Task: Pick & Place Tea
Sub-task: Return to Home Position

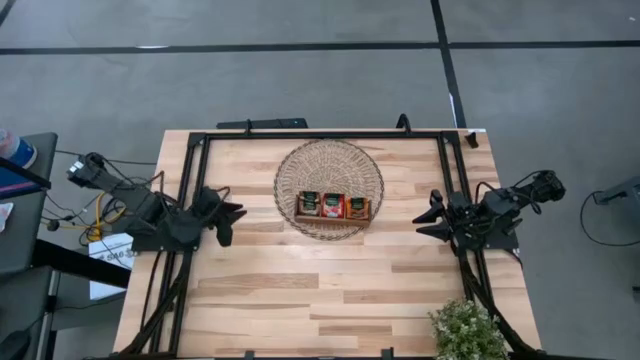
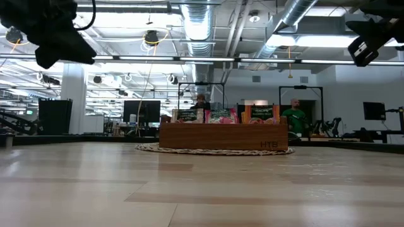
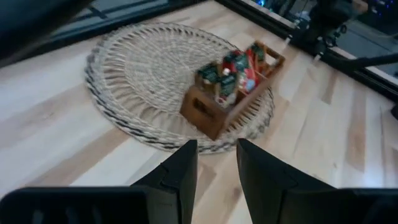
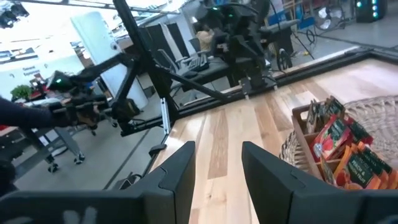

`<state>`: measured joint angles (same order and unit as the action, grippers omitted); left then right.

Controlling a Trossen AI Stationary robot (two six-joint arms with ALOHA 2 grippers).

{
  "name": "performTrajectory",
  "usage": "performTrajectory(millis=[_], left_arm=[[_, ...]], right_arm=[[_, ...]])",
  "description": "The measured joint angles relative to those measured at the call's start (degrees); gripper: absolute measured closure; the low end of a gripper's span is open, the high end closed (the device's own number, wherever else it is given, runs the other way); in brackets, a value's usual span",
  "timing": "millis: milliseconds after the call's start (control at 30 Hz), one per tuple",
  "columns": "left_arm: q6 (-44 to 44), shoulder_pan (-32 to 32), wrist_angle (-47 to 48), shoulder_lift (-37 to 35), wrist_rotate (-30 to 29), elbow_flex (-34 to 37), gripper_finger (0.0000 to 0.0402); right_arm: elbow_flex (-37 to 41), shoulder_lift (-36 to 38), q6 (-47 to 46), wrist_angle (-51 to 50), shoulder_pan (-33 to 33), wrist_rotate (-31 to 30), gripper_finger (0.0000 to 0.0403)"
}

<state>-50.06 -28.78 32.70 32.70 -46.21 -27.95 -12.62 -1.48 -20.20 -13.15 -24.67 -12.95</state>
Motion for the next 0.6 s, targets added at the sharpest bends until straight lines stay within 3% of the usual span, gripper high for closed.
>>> performTrajectory(millis=[433,600], left_arm=[[15.4,6.3,-0.8,-23.0,0.4,2.5,0.0298],[20.1,6.9,-10.0,-25.6,4.7,7.4,0.0298]], right_arm=[[-3.5,1.3,10.2,3.2,0.1,4.4,0.028],[-3.5,1.3,10.2,2.9,0.1,5.3,0.028]])
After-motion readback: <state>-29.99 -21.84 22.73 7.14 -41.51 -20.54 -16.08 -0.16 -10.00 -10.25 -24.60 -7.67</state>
